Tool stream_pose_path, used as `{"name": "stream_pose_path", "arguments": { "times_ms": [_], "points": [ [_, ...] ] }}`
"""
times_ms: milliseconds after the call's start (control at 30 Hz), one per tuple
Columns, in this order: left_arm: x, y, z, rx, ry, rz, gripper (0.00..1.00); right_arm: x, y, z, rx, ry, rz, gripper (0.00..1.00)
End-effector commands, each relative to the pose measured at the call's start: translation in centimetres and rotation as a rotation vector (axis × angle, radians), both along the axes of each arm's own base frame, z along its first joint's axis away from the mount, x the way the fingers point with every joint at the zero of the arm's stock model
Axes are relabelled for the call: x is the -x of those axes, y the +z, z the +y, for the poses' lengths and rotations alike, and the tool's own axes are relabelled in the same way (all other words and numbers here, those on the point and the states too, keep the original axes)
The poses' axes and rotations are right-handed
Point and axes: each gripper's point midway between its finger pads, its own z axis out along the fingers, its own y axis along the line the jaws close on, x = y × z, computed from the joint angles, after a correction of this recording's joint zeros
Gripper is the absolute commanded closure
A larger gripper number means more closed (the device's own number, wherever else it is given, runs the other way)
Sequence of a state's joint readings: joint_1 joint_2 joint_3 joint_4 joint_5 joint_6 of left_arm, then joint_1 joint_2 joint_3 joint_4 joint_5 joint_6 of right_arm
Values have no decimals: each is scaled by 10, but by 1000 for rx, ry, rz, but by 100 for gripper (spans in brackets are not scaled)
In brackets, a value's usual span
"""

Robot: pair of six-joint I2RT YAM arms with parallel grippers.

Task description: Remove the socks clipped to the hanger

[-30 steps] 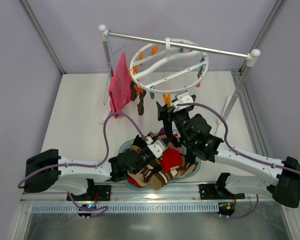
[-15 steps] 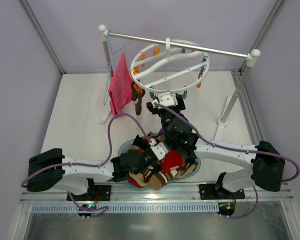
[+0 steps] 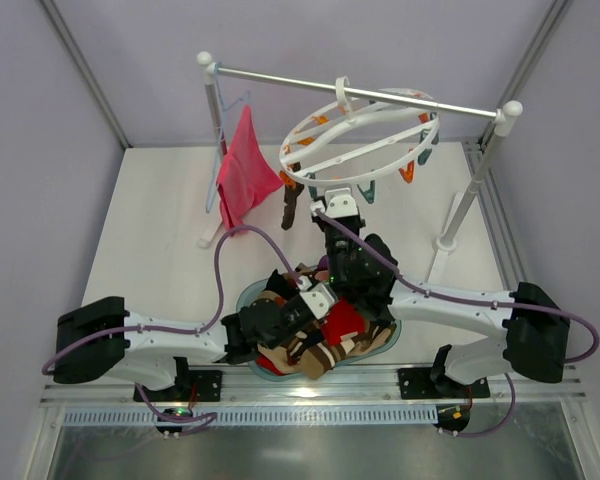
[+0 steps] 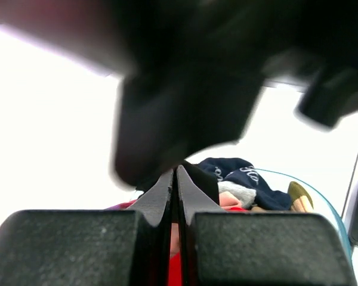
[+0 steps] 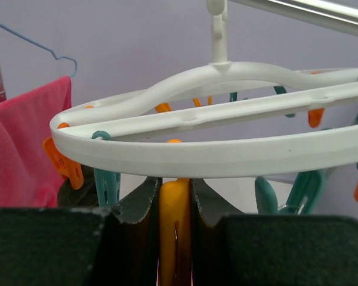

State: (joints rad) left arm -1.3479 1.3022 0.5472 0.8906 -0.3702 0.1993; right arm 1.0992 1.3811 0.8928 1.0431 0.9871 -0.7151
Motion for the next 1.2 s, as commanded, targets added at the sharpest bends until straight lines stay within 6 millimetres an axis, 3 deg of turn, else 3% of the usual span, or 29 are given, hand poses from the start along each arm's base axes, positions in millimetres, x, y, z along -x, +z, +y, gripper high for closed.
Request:
{"name": "stream_pose_path", "arguments": {
  "times_ms": [0,33,67,200,233,367,400,433,500,533,600,667,767,1033,1167],
  "points": [
    [-4,25,8,80,31,-25,100,14,23,-6,-116,89,-22,96],
    [-4,25,10,82,33,-25,100,15,23,-6,-122,101,-18,94],
    [-3,26,12,85,33,-25,100,16,20,-7,-125,113,-11,73],
    [-1,41,22,124,33,-25,100,26,18,-13,-158,172,8,8],
    [0,41,24,117,32,-20,100,28,18,-17,-165,171,9,1],
    [5,58,32,153,15,20,100,36,7,-34,-177,165,18,0],
    [7,52,34,118,10,43,100,38,6,-40,-186,163,17,0],
    [12,67,38,166,-14,75,100,41,2,-49,-199,158,16,0],
    [19,63,42,126,-42,138,100,45,0,-59,-222,153,11,0],
    [28,75,48,172,-80,181,100,45,-2,-64,-235,150,8,0],
    [37,76,54,173,-121,226,100,49,-5,-76,-250,146,5,0],
    [47,91,66,236,-162,253,100,51,-4,-85,-272,147,0,0],
    [43,84,80,258,-117,271,99,53,-9,-89,-276,156,6,0],
    [16,8,79,155,62,329,100,57,-15,-102,-293,144,4,0],
    [9,-51,83,95,143,383,100,59,-16,-108,-309,139,-3,0]
  ]
}}
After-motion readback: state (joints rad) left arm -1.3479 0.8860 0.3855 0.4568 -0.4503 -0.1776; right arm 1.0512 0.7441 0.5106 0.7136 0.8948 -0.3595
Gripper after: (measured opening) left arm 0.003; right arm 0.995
